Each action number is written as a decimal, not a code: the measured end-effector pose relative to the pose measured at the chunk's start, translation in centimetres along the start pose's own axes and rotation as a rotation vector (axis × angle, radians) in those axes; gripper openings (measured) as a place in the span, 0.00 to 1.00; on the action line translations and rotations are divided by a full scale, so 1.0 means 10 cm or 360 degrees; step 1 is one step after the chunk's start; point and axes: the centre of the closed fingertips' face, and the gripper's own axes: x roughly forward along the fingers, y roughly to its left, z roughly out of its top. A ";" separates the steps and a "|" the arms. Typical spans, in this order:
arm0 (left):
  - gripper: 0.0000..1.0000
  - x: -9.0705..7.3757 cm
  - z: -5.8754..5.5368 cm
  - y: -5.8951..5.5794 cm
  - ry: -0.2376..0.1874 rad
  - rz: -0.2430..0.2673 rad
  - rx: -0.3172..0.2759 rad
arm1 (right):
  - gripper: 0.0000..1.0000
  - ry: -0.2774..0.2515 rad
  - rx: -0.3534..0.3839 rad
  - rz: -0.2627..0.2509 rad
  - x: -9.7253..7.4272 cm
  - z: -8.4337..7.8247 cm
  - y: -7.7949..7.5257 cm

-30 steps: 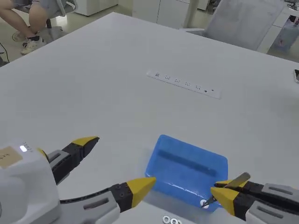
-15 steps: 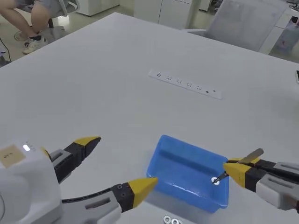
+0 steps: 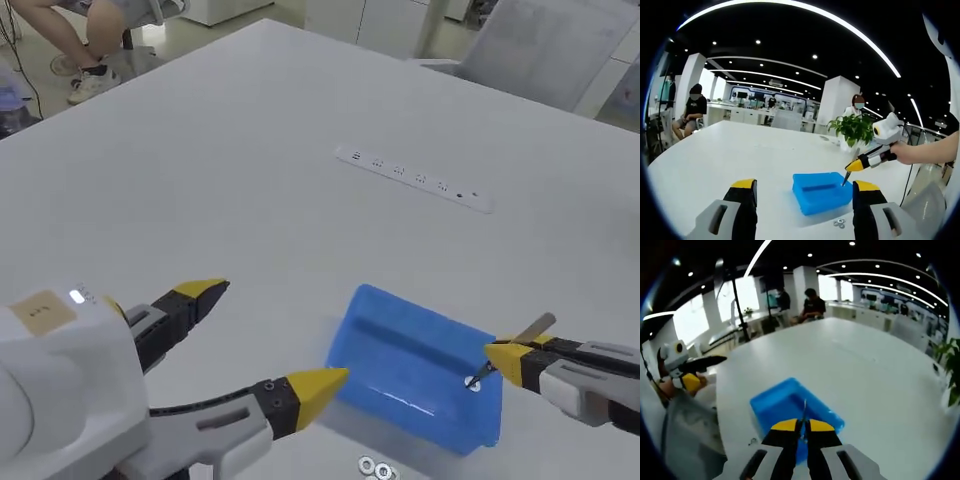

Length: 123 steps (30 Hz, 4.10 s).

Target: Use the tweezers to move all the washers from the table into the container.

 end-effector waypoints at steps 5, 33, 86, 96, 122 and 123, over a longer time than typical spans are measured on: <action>0.79 0.00 -0.01 0.00 0.0013 -0.0002 0.0002 | 0.03 0.0042 -0.0012 0.0006 0.08 -0.07 -0.02; 0.77 0.02 -0.10 0.00 0.0081 -0.0014 0.0020 | 0.03 -0.0008 0.0042 -0.0025 0.27 -0.29 -0.14; 0.75 0.03 -0.17 -0.05 0.0150 -0.0061 0.0062 | 0.03 -0.0049 -0.0098 0.0301 0.08 -0.23 0.91; 0.75 0.03 -0.18 -0.06 0.0158 -0.0065 0.0059 | 0.04 0.0090 -0.0321 0.0430 0.19 -0.45 0.98; 0.72 0.03 -0.21 -0.06 0.0179 -0.0068 0.0064 | 0.03 0.0140 -0.0594 0.0606 0.24 -0.51 1.11; 0.72 0.03 -0.21 -0.05 0.0180 -0.0066 0.0067 | 0.03 0.0137 -0.0612 0.0594 0.24 -0.51 1.10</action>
